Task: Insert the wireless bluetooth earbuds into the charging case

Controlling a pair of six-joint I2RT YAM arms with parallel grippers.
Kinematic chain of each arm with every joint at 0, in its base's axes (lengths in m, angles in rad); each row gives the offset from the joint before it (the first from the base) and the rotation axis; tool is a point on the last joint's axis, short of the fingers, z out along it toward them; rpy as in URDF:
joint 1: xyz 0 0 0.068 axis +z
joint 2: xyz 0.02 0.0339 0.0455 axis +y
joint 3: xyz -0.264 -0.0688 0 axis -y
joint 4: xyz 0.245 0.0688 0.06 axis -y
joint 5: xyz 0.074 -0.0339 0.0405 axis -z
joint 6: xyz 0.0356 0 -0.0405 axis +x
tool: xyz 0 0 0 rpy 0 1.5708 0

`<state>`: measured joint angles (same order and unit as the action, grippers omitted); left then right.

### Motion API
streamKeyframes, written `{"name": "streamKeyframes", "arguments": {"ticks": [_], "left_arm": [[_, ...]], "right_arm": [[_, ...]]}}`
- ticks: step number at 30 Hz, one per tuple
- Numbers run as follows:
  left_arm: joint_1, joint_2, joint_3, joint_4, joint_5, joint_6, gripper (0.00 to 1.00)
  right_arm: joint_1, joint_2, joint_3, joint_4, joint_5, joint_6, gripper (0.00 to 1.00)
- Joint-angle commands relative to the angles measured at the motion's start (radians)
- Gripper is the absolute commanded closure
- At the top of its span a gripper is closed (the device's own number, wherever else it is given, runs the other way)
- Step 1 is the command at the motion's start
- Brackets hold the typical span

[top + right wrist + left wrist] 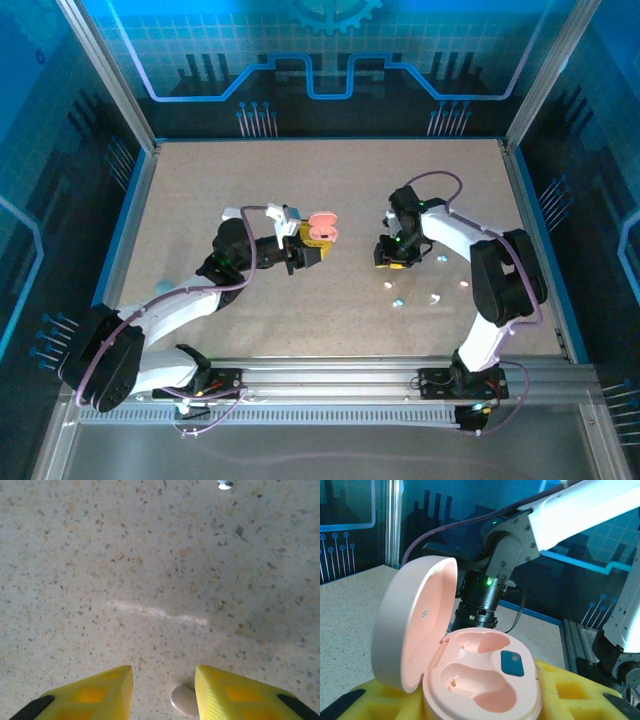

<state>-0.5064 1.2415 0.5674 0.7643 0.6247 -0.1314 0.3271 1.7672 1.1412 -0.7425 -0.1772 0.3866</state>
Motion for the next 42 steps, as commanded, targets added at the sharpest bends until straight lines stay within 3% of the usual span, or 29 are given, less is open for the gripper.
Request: {"name": "streamKeyframes", "arguments": {"ticks": [1, 9, 22, 33, 42], "left_arm": [[0.008, -0.027, -0.008, 0.007, 0.003, -0.005, 0.6], [0.007, -0.037, -0.015, 0.001, -0.004, -0.001, 0.6], [0.007, -0.039, -0.014, 0.004, -0.002, -0.005, 0.6], [0.007, -0.039, -0.02, 0.015, -0.002, -0.011, 0.6], [0.008, -0.038, -0.021, 0.015, -0.004, -0.011, 0.6]], "right_arm": [[0.013, 0.046, 0.012, -0.034, -0.027, -0.012, 0.6], [0.016, -0.011, -0.092, -0.032, -0.054, 0.018, 0.58], [0.022, -0.057, -0.109, -0.069, -0.045, 0.03, 0.6], [0.067, -0.009, -0.051, -0.097, 0.091, 0.046, 0.61], [0.081, 0.02, -0.035, -0.096, 0.105, 0.047, 0.66]]}}
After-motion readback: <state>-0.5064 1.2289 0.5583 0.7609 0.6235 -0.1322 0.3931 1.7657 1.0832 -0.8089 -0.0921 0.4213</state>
